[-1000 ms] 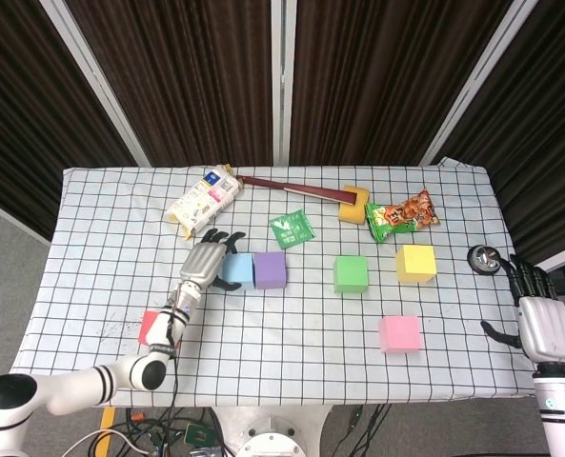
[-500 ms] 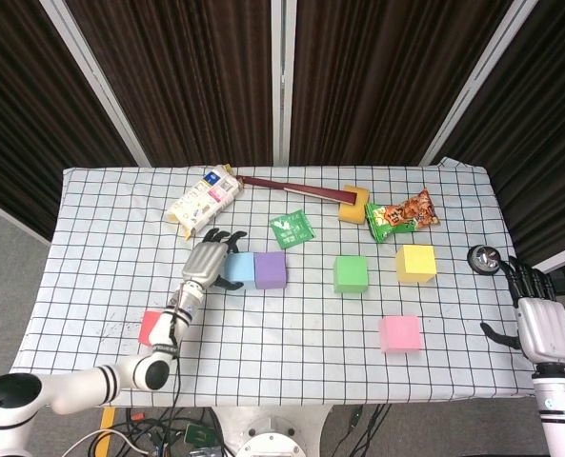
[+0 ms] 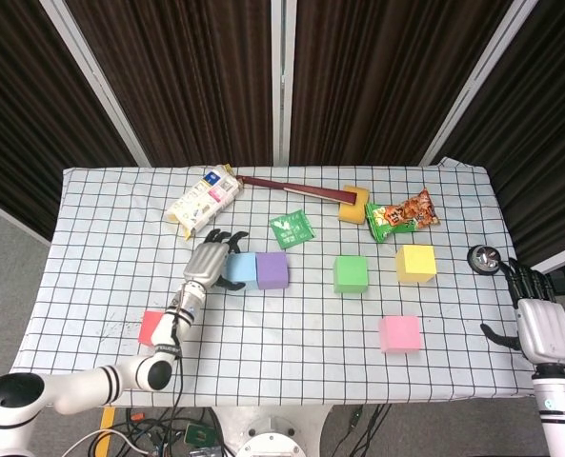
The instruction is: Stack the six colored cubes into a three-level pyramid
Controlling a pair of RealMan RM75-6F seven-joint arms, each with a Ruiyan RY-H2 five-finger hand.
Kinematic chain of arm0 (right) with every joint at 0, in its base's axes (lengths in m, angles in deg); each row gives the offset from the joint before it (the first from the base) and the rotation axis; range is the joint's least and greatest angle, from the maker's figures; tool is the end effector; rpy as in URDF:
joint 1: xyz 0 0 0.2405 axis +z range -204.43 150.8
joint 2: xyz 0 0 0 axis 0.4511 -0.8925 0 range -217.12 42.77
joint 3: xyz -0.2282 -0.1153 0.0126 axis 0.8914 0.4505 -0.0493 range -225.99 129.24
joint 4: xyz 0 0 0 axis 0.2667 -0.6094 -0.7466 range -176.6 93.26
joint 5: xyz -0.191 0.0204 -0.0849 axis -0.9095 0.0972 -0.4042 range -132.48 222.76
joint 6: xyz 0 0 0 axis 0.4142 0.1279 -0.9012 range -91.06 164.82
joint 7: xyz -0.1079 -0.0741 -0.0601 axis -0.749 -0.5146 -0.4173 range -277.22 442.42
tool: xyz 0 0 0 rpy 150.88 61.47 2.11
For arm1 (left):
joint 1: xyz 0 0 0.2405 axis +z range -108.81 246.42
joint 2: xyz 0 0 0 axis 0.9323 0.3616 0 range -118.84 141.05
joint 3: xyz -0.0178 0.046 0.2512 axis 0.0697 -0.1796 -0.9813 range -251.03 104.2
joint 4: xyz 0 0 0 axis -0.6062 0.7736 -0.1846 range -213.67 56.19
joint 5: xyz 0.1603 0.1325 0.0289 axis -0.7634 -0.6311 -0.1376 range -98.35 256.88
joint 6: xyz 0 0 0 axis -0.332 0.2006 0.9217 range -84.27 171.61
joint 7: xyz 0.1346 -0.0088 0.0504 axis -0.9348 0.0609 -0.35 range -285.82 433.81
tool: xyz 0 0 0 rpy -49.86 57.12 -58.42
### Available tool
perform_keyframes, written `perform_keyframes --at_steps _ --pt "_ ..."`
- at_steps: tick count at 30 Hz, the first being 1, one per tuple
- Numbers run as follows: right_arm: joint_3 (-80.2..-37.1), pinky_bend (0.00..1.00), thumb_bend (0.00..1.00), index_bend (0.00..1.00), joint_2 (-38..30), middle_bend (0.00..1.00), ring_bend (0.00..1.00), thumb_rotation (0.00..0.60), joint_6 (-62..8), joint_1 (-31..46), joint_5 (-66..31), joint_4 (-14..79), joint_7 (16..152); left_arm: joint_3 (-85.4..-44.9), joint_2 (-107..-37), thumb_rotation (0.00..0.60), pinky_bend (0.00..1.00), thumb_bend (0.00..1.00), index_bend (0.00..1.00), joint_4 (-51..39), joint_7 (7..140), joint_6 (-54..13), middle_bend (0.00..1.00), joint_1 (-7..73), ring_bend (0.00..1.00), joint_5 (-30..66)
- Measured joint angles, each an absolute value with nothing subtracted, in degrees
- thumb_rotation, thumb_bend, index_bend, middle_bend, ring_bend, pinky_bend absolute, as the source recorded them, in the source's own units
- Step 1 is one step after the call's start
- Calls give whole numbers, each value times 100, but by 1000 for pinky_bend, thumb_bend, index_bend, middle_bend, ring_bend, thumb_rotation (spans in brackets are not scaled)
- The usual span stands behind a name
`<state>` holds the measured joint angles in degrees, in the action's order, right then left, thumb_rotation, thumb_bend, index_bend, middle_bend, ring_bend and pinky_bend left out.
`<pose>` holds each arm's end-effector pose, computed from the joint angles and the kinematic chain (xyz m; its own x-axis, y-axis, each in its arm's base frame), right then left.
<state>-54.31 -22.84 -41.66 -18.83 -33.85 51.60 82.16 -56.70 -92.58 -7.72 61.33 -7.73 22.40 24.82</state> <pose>-0.3140 -0.2082 0.1550 0.3615 -0.0448 0.9313 -0.9299 0.0548 0.3636 -0.1235 0.3663 -0.0762 0.1738 0.3578 0.9175 0.9735 -0.2029 -0.1053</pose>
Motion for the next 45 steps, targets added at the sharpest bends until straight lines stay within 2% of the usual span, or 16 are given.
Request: perform_keyframes --at_steps 10,21,31,38,45 --pt "-5424 0 93 0 -2294 0 0 600 -4166 -1896 -3361 5181 8182 -5689 -9329 600 53 155 127 -810 6126 -754 461 2215 131 2527" --pt "-5428 0 94 0 -2275 0 0 600 -4153 -1891 -3355 5151 8199 -5718 -9229 600 34 122 84 -752 6271 -563 206 2205 104 2543" --pt "-5417 0 91 0 -2280 0 0 600 -4101 -1852 -3392 5194 8161 -5719 -9030 600 18 90 66 -424 6273 -487 143 2235 72 2711" --pt "-5468 0 90 0 -2350 0 0 600 -3910 -1664 -3419 5226 7933 -5797 -8360 600 18 80 63 302 6141 -685 106 2415 10 2661" --pt "-5614 0 90 0 -2370 0 0 600 -3209 -1177 -3275 5206 7725 -6080 -7002 600 15 81 63 1475 5872 -1009 76 2852 0 2631"
